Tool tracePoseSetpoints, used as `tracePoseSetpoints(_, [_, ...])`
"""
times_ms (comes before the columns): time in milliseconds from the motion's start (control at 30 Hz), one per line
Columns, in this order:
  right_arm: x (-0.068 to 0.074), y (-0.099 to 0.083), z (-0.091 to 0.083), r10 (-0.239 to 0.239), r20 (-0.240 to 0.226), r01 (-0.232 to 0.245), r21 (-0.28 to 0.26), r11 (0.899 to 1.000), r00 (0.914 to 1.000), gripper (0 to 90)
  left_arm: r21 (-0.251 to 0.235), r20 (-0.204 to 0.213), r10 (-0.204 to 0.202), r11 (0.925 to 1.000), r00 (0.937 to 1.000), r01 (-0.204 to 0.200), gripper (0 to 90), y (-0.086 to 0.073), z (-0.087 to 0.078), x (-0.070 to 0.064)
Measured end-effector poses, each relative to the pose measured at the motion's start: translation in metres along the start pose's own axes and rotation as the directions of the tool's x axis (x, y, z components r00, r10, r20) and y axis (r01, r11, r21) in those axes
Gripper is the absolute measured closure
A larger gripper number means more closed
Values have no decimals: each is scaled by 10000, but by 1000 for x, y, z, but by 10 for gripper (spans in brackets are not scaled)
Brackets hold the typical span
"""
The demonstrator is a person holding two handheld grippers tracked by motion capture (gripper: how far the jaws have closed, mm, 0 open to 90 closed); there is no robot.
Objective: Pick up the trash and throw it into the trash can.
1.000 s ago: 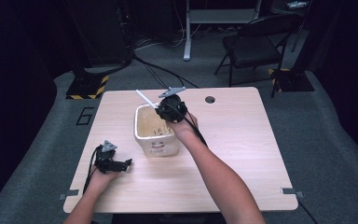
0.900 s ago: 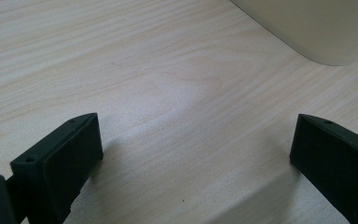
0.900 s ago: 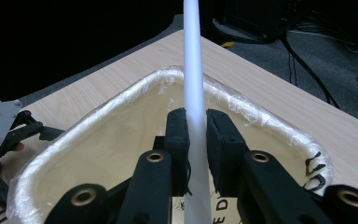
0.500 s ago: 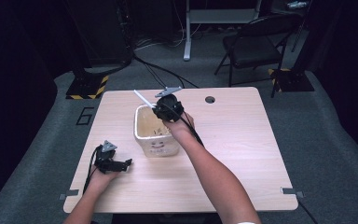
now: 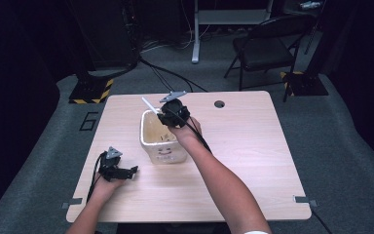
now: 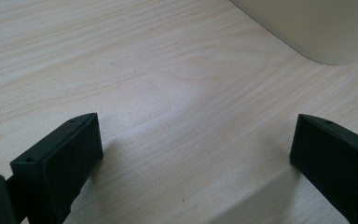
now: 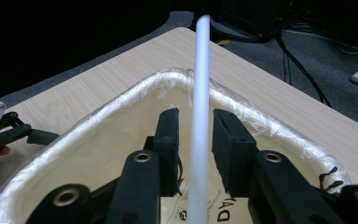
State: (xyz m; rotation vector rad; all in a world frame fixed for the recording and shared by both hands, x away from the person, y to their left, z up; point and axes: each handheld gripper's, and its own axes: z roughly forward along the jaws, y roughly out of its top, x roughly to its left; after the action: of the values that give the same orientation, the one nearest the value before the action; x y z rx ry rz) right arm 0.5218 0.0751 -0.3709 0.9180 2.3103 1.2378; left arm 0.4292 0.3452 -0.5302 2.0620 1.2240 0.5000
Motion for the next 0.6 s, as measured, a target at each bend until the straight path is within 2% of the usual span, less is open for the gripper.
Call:
tracePoseSetpoints(467, [1, -8, -12, -137, -111, 136, -63, 9999, 9998, 614, 0, -22, 25, 10000, 10000, -25, 19, 0, 0, 0])
tracePoseSetpoints(600, [-1, -11, -18, -26, -190, 27, 39, 10000, 9998, 573, 9, -20, 37, 10000, 10000, -37, 19, 0, 0, 0])
